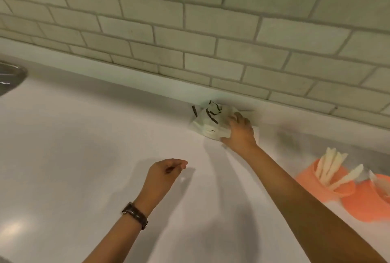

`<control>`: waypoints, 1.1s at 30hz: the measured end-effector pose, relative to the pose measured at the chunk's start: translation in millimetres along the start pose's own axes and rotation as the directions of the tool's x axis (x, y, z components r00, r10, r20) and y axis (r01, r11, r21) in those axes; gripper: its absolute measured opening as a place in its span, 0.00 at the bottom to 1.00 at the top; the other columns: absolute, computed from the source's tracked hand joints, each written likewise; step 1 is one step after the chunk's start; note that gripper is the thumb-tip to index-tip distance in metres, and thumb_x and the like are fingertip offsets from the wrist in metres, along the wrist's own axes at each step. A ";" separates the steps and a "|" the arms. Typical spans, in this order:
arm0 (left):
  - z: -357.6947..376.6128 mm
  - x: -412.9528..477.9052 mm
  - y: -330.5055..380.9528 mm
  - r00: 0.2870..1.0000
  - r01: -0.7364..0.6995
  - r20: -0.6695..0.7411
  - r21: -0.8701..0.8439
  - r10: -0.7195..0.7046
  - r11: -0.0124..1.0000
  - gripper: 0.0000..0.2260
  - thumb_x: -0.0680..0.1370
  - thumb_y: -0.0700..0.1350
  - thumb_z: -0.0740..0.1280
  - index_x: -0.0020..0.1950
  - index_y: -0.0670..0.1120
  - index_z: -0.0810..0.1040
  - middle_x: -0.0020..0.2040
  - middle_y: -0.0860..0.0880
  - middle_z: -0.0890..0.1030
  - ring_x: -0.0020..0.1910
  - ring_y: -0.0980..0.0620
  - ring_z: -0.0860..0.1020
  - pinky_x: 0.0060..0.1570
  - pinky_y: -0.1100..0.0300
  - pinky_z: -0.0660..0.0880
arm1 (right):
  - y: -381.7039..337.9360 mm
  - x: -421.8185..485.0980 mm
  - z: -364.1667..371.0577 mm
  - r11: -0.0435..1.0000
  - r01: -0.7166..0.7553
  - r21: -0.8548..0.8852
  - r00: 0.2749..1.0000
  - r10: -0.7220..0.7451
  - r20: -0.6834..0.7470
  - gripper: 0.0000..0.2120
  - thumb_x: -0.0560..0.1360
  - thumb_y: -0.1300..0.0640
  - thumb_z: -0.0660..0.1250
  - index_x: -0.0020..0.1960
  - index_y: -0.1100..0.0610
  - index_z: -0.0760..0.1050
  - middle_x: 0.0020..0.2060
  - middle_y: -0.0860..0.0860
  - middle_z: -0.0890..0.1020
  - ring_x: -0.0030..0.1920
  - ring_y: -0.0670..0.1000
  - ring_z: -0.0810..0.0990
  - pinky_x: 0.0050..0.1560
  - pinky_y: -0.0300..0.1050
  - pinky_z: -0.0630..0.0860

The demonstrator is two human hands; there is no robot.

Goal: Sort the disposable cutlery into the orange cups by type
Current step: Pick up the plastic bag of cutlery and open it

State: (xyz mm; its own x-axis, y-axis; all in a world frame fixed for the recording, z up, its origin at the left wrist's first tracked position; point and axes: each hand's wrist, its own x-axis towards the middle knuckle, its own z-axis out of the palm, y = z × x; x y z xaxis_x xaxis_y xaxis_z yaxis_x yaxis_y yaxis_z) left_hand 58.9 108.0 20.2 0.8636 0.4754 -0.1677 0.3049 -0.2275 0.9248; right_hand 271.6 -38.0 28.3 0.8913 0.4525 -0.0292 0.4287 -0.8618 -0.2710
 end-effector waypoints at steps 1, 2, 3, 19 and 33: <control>-7.8 2.7 -3.7 1.000 0.006 -0.017 -0.010 -0.006 1.000 0.09 0.76 0.42 0.67 0.40 0.56 0.82 0.43 0.62 0.82 0.44 0.70 0.79 0.42 0.80 0.70 | -6.5 17.0 0.0 0.998 -0.003 -0.055 1.000 0.004 0.018 0.40 0.67 0.45 0.72 0.73 0.53 0.58 0.75 0.55 0.54 0.72 0.61 0.57 0.69 0.57 0.61; -14.1 4.9 -7.3 0.999 0.007 -0.032 -0.019 -0.007 1.000 0.10 0.76 0.42 0.67 0.40 0.57 0.82 0.42 0.62 0.83 0.44 0.69 0.79 0.42 0.80 0.70 | -11.4 31.8 0.6 0.996 -0.026 -0.080 0.999 0.030 0.041 0.44 0.66 0.43 0.73 0.74 0.53 0.55 0.75 0.55 0.52 0.73 0.61 0.55 0.71 0.58 0.59; -19.2 6.5 -10.0 0.999 0.005 -0.044 -0.025 -0.006 1.000 0.11 0.76 0.42 0.67 0.39 0.58 0.81 0.40 0.62 0.83 0.43 0.68 0.79 0.42 0.79 0.70 | -14.0 44.5 2.4 0.995 -0.066 -0.071 0.995 0.072 0.073 0.48 0.64 0.41 0.74 0.74 0.53 0.53 0.76 0.56 0.52 0.74 0.61 0.54 0.71 0.59 0.57; -31.2 15.8 1.4 0.996 -0.079 -0.040 -0.062 0.077 0.995 0.08 0.76 0.42 0.66 0.45 0.54 0.82 0.43 0.58 0.83 0.41 0.64 0.80 0.40 0.80 0.69 | -22.8 -117.0 71.1 0.965 0.205 -0.161 0.913 -0.248 -0.324 0.19 0.56 0.64 0.76 0.45 0.51 0.78 0.50 0.50 0.81 0.47 0.52 0.70 0.49 0.47 0.63; -1.0 -40.2 -8.4 0.991 -0.017 0.134 0.159 -0.005 0.987 0.02 0.72 0.49 0.72 0.41 0.54 0.80 0.38 0.57 0.82 0.39 0.57 0.79 0.38 0.67 0.70 | 17.0 -274.9 91.6 0.942 0.333 -0.038 0.892 -0.328 -0.311 0.12 0.64 0.61 0.63 0.40 0.48 0.80 0.43 0.43 0.82 0.47 0.44 0.77 0.52 0.39 0.65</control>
State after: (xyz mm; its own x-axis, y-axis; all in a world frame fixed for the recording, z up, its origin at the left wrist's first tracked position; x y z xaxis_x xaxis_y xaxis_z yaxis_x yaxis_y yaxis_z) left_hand 21.2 91.7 19.5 0.9082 0.3583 -0.2163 0.3503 -0.3680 0.8613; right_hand 20.3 -156.1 -56.5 0.7003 0.6152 0.3621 0.7065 -0.6699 -0.2283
